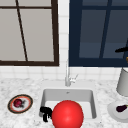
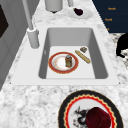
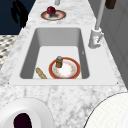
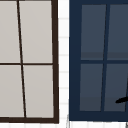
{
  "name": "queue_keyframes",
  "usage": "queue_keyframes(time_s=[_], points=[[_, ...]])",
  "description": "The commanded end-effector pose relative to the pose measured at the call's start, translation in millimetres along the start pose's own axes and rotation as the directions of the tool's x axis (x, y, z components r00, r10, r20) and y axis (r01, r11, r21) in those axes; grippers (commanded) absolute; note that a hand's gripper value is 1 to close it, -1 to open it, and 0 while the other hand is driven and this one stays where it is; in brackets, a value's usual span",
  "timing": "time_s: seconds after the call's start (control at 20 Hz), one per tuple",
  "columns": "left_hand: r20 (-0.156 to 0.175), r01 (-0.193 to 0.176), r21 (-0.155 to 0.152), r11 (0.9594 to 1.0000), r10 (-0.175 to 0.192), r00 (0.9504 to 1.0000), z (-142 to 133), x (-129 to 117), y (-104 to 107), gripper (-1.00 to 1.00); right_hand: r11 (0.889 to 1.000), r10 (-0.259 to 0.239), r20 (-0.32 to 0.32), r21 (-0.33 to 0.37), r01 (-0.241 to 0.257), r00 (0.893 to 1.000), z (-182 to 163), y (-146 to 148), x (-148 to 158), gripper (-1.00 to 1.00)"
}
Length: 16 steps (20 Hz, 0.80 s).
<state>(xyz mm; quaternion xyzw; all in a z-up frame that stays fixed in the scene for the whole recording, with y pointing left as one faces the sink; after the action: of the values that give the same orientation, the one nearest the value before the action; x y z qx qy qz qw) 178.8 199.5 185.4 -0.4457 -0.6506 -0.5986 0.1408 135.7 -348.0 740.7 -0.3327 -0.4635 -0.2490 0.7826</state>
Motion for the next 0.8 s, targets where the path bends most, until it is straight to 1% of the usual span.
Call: queue_keyframes(time_s=[0.0, 0.1, 0.15, 0.3, 0.5, 0.75], points=[[0.000, 0.000, 0.000, 1.0000, 0.000, 1.0000, 0.0, 0.0, 0.0, 0.00, 1.000, -0.005, -0.002, 0.009, 0.005, 1.000, -19.3, 25.1, 5.8, -1.00], [0.000, 0.000, 0.000, 1.0000, 0.000, 1.0000, 0.0, 0.0, 0.0, 0.00, 1.000, -0.029, -0.002, 0.009, 0.029, 1.000, -33.4, 31.4, 11.5, -1.00], [0.000, 0.000, 0.000, 1.0000, 0.000, 1.0000, 0.0, 0.0, 0.0, 0.00, 0.999, -0.033, -0.008, 0.008, 0.033, 0.999, -42.1, 34.3, 13.8, -1.00], [0.000, 0.000, 0.000, 1.0000, 0.000, 1.0000, 0.0, 0.0, 0.0, 0.00, 1.000, -0.023, -0.026, 0.013, 0.023, 0.999, -67.2, 45.3, 21.5, -1.00], [0.000, 0.000, 0.000, 1.0000, 0.000, 1.0000, 0.0, 0.0, 0.0, 0.00, 0.999, -0.023, -0.032, 0.026, 0.024, 0.999, -104.0, 45.2, 26.3, -1.00], [0.000, 0.000, 0.000, 1.0000, 0.000, 1.0000, 0.0, 0.0, 0.0, 0.00, 0.999, -0.023, -0.040, 0.036, 0.024, 0.999, -143.7, 55.0, 35.8, -1.00]])
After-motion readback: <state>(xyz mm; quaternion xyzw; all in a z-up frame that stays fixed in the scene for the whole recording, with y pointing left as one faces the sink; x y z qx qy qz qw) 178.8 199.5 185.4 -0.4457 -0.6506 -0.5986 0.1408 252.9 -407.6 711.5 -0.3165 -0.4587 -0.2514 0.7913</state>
